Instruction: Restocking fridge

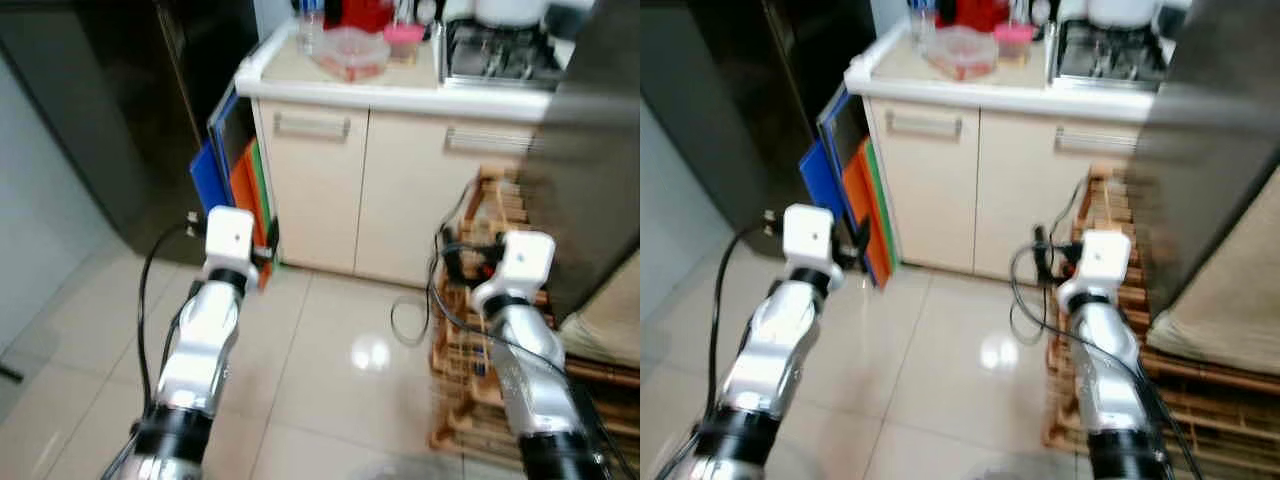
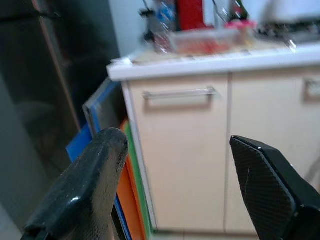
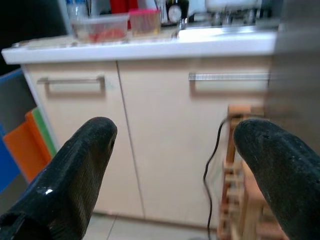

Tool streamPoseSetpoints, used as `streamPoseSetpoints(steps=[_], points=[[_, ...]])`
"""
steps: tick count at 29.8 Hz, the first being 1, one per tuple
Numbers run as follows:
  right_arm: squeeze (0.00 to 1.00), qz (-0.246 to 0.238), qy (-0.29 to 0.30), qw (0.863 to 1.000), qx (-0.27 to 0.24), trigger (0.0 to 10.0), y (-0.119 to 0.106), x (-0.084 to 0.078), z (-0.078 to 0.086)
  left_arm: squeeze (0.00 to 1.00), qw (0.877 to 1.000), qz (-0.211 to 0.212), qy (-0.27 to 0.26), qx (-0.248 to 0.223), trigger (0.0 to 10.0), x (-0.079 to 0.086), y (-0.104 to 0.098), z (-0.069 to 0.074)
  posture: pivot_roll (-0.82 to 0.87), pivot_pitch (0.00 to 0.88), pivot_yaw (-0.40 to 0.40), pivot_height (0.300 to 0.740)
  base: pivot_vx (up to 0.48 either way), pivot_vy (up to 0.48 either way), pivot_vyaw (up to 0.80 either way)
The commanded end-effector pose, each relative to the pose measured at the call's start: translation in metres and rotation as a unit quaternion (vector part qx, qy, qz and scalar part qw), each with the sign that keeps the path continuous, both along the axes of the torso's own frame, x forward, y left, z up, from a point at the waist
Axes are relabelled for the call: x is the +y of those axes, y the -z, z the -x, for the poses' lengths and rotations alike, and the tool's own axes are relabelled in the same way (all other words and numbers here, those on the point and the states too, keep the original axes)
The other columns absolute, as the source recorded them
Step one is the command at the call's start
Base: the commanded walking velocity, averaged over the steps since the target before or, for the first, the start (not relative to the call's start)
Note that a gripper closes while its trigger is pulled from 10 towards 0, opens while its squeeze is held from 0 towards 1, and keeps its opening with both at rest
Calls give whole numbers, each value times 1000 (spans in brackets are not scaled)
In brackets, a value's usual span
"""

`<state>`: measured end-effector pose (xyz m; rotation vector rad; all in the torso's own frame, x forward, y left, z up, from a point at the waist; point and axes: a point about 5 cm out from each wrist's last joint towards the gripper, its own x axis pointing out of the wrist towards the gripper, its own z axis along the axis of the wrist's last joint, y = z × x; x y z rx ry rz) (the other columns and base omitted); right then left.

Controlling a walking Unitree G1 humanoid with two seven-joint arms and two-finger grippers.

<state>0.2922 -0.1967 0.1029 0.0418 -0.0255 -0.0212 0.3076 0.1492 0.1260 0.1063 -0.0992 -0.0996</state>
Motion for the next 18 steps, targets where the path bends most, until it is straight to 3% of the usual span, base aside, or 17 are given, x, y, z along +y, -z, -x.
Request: streamPoseSetpoints(steps=[1, 5, 10, 13, 18], points=[[0, 1, -14, 1000, -2, 10000, 0, 11, -1, 0, 1000, 17, -8, 12, 10000, 10, 3, 5, -58, 5, 37, 740, 480, 0, 0], [0, 5, -16, 1000, 7, 10000, 7, 14, 3, 0, 998, 52, 0, 46, 10000, 7, 15, 17, -50, 5, 30, 740, 480, 0, 0], [0, 3, -32, 999, 27, 10000, 20, 18, 18, 0, 996, 21, 24, 86, 10000, 6, 36, 43, -32, 9, 14, 740, 480, 0, 0], [0, 4, -51, 998, 40, 10000, 27, 22, 27, 0, 994, 56, 15, 93, 10000, 14, 37, 44, -23, 6, 7, 740, 480, 0, 0], [0, 5, -52, 998, 42, 10000, 28, 23, 24, 0, 996, 6, 50, 72, 10000, 8, 31, 43, -20, 0, 3, 740, 480, 0, 0]])
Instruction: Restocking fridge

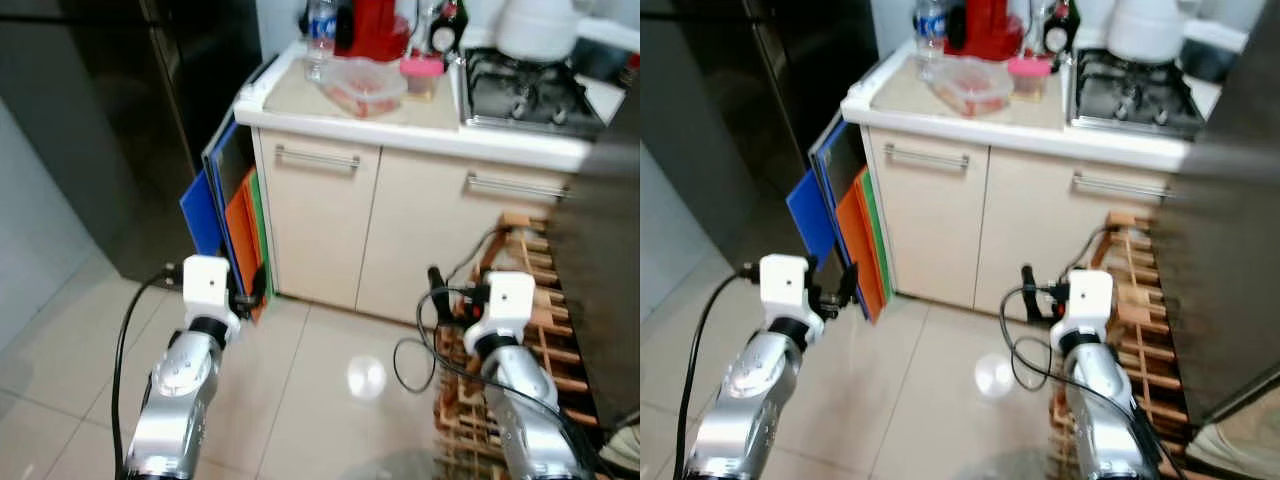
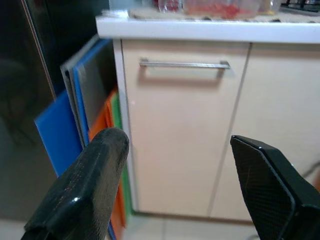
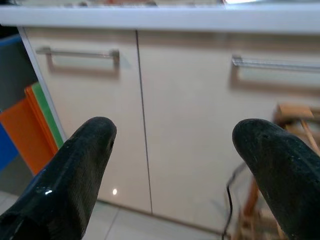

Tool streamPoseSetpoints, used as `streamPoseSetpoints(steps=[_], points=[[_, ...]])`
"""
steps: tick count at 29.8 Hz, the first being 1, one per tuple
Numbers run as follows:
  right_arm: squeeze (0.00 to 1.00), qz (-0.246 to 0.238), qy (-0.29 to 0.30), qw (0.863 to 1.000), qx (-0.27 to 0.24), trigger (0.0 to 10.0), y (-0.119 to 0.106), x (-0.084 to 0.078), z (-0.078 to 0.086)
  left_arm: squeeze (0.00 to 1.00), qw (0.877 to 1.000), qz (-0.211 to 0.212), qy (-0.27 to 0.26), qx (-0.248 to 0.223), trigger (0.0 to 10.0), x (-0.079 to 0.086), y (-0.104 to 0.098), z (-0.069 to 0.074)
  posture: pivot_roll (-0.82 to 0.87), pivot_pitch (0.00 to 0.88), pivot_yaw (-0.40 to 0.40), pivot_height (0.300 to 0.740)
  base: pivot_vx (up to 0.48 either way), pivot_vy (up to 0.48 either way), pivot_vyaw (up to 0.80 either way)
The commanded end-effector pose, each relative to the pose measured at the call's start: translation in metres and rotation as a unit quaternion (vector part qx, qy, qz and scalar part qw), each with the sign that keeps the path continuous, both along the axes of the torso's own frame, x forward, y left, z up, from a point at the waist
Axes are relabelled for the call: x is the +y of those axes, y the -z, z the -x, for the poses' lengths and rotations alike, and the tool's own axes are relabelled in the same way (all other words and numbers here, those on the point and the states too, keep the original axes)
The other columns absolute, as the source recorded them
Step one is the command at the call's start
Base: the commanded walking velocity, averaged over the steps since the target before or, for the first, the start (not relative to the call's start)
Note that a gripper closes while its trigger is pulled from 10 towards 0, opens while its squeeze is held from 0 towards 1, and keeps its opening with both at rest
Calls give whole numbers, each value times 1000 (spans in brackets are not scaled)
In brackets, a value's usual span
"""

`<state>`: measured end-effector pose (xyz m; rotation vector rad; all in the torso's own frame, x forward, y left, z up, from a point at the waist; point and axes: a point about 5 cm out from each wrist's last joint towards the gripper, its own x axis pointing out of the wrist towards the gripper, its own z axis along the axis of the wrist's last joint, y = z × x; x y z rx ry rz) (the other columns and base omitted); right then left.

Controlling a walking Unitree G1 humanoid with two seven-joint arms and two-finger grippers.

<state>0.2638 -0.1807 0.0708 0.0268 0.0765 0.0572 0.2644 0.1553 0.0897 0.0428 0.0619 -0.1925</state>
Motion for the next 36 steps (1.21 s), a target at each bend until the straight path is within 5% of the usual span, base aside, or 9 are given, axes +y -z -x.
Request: streamPoseSetpoints(steps=[1, 9, 18, 27, 36], points=[[0, -1, -12, 1000, -9, 10000, -5, 7, -6, 0, 1000, -18, 8, -14, 10000, 1, -5, -1, -21, 0, 4, 740, 480, 0, 0], [0, 3, -11, 1000, -3, 10000, -5, 7, -10, 0, 999, -13, 21, -21, 10000, -6, -10, -6, -38, 5, 10, 740, 480, 0, 0], [0, 6, -22, 1000, 2, 10000, -2, 11, -9, 0, 999, -26, 17, -26, 10000, -9, -11, -10, -47, 16, 9, 740, 480, 0, -691], [0, 9, -35, 999, -3, 10000, -4, 17, -13, 0, 997, -65, 0, -46, 10000, -9, -19, -16, -37, 19, 9, 740, 70, 0, 0], [0, 27, 22, 993, -109, 10000, -50, 9, -26, 0, 993, -54, -43, -92, 10000, -7, -45, -29, -41, 23, 7, 740, 0, 0, 0]])
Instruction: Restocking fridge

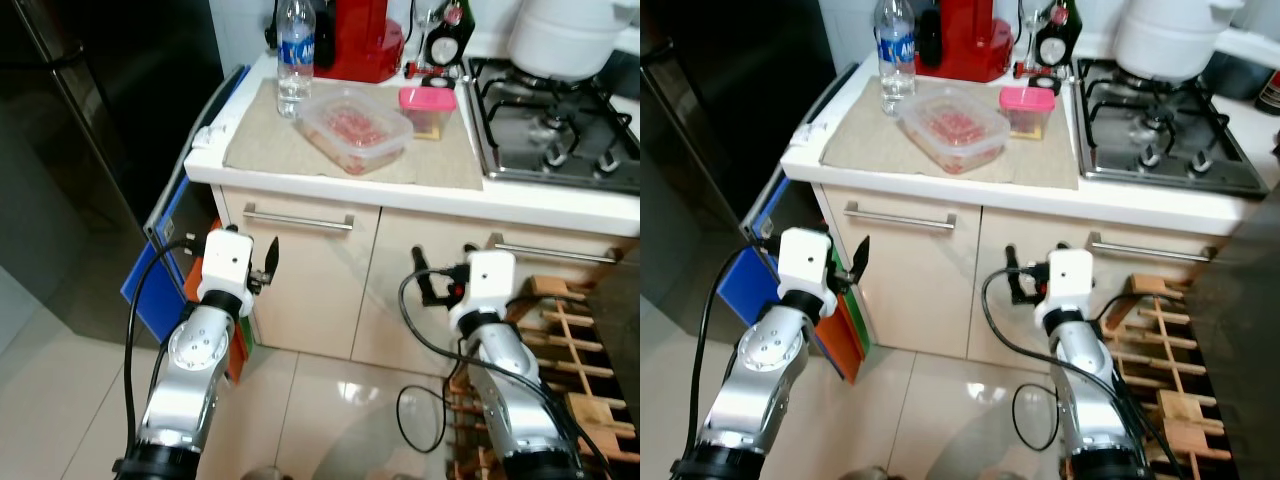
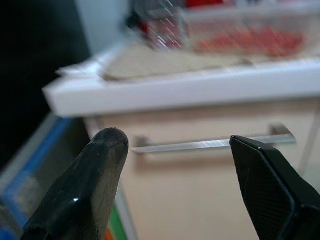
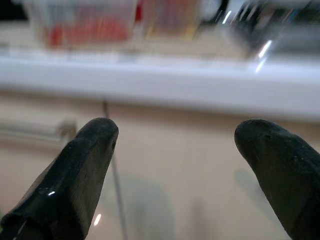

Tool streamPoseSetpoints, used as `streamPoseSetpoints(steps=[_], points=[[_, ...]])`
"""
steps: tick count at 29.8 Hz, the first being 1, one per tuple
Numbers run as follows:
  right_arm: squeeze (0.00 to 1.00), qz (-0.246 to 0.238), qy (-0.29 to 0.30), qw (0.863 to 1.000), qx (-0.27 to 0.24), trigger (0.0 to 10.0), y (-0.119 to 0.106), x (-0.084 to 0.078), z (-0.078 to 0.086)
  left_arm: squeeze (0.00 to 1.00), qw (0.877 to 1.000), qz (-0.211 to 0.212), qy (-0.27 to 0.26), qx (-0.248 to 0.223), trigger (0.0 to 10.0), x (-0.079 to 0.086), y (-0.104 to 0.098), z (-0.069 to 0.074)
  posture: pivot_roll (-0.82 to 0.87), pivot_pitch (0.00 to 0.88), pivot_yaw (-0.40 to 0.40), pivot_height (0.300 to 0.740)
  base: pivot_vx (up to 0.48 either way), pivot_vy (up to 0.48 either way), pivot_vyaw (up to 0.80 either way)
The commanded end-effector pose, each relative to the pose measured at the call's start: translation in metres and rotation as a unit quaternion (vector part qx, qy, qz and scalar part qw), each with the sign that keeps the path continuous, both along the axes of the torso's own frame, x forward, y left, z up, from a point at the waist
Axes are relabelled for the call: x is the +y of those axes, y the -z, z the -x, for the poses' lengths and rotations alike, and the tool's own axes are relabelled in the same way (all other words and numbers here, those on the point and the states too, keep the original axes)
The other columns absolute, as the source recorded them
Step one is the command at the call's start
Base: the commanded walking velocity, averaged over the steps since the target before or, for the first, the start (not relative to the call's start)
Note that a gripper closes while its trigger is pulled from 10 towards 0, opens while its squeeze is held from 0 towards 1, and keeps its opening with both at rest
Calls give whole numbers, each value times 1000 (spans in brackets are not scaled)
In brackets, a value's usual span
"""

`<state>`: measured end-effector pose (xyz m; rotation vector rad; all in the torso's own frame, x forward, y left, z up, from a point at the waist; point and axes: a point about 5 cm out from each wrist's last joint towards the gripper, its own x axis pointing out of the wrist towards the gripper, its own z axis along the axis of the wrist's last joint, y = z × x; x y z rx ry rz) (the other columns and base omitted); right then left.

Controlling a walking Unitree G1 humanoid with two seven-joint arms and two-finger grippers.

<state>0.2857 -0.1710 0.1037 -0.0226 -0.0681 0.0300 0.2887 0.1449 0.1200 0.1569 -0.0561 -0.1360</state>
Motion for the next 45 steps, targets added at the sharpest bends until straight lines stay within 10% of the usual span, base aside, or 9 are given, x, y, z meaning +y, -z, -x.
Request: streamPoseSetpoints(steps=[1, 4, 5, 27, 28, 45], points=[[0, 2, 12, 999, -42, 10000, -21, -1, -5, 0, 999, -6, -20, -38, 10000, 3, -20, -6, -41, 23, 7, 740, 0, 0, 0], [0, 5, 10, 998, -56, 10000, -30, -2, -7, 0, 999, -15, -5, -39, 10000, -5, -26, -14, -43, 23, 3, 740, 0, 0, 0], [0, 5, 9, 998, -54, 10000, -29, -1, -7, 1000, 999, -7, -1, -37, 10000, -6, -26, -15, -48, 21, 3, 740, 0, 0, 0], [0, 2, 15, 1000, -21, 10000, -13, 0, -3, 1000, 1000, 10, -10, -5, 10000, -2, -14, -11, -48, 21, 5, 740, 0, 0, 0], [0, 3, 14, 1000, -21, 10000, -13, 0, -3, 0, 1000, 2, -10, 1, 10000, -3, -12, -11, -47, 21, 5, 740, 0, 0, 0], [0, 9, -1, 1000, -8, 10000, -8, 7, -5, 0, 1000, -5, -7, -1, 10000, -3, -12, -13, -41, 10, 1, 740, 0, 148, -180]])
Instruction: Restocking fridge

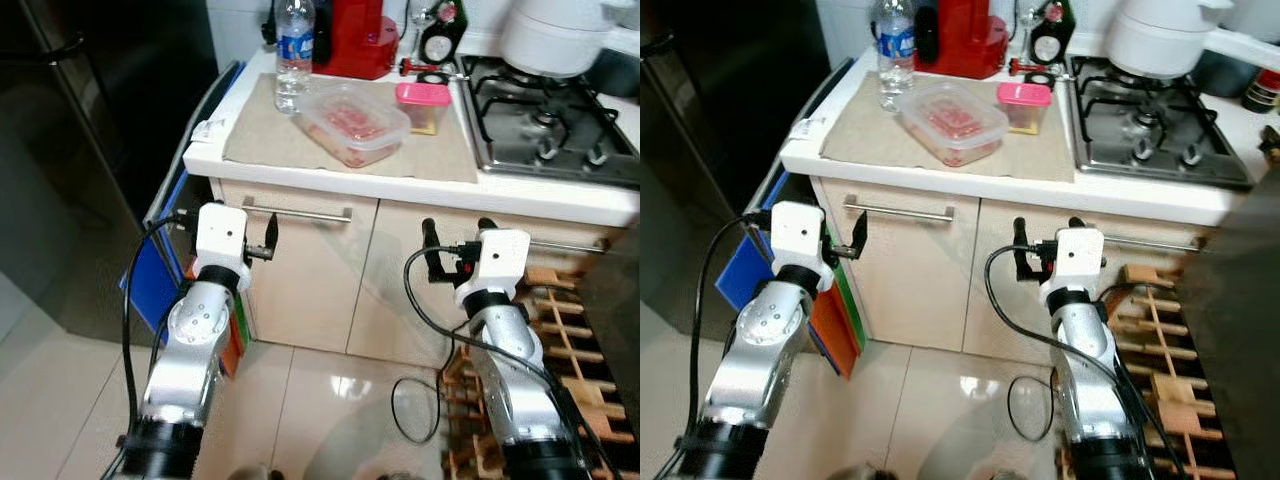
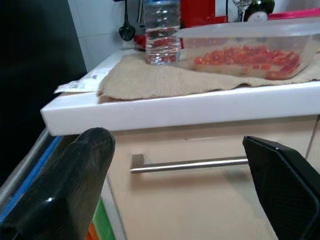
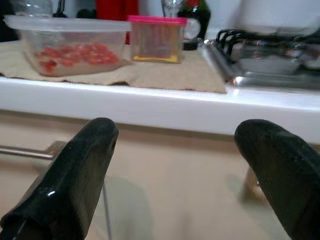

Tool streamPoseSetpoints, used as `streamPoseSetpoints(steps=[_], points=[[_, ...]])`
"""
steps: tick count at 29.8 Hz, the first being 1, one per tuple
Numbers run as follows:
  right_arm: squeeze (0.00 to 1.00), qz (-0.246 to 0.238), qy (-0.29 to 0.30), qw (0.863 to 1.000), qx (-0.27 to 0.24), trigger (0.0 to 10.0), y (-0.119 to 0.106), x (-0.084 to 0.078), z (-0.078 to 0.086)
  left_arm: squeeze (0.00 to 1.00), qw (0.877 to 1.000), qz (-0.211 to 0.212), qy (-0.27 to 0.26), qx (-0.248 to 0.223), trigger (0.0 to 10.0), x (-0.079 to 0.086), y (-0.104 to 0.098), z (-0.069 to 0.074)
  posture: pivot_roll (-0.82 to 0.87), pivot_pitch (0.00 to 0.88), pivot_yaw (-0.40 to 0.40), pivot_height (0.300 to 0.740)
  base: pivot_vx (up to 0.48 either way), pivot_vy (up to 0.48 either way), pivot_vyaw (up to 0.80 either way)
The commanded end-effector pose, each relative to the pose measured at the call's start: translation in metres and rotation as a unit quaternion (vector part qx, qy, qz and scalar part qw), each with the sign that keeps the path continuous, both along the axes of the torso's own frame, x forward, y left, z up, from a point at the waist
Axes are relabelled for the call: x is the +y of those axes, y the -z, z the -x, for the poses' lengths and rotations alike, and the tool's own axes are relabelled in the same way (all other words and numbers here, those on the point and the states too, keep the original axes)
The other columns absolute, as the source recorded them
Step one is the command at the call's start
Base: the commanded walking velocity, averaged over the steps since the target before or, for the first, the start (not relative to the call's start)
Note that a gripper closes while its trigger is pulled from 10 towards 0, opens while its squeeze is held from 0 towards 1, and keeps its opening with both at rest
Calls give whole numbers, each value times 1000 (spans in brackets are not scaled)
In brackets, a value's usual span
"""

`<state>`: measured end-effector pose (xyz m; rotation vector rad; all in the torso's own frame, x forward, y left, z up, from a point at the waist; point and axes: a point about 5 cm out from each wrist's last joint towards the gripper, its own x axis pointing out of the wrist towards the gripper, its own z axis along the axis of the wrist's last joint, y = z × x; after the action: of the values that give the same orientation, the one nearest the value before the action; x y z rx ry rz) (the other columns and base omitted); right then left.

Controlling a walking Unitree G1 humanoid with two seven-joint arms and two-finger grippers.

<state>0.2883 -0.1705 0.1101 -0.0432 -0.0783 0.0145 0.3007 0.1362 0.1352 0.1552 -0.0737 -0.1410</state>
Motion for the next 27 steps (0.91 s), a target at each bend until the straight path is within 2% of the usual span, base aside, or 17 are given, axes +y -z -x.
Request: streamPoseSetpoints(steps=[1, 9, 11, 15, 19, 23, 24, 27], points=[[0, -1, -11, 1000, -2, 10000, -1, 7, -2, 0, 1000, -9, -12, 6, 10000, 6, 3, -1, -41, 8, 1, 740, 0, 0, 0], [0, 1, -13, 1000, -1, 10000, 0, 7, -3, 0, 1000, -5, -11, 8, 10000, 4, 4, -2, -42, 5, -1, 740, 0, 0, 0], [0, 1, -13, 1000, 4, 10000, 1, 6, -3, 0, 1000, -1, -4, 13, 10000, 3, 5, -2, -42, 5, 0, 740, 0, 480, 0], [0, -1, -14, 1000, 14, 10000, 4, 8, -3, 0, 1000, -18, -10, 11, 10000, 3, 6, -2, -41, 5, 0, 740, 0, 411, -545], [0, 5, -15, 1000, 9, 10000, 4, 9, -3, 0, 999, -30, -14, 9, 10000, 4, 6, -3, -42, 6, 2, 740, 0, 0, -184], [0, 14, -16, 1000, -5, 10000, -1, 10, -4, 0, 1000, -28, -7, 5, 10000, 2, 3, -4, -43, 19, 2, 740, 0, 0, 0], [0, 24, -15, 999, -22, 10000, -7, 10, -6, 0, 1000, -21, 0, -7, 10000, 1, -2, -5, -43, 20, 4, 740, 0, 0, 0], [0, 30, -14, 999, -36, 10000, -14, 11, -8, 0, 1000, -19, 2, -22, 10000, -1, -8, -6, -43, 20, 4, 740, 328, 0, 0]])
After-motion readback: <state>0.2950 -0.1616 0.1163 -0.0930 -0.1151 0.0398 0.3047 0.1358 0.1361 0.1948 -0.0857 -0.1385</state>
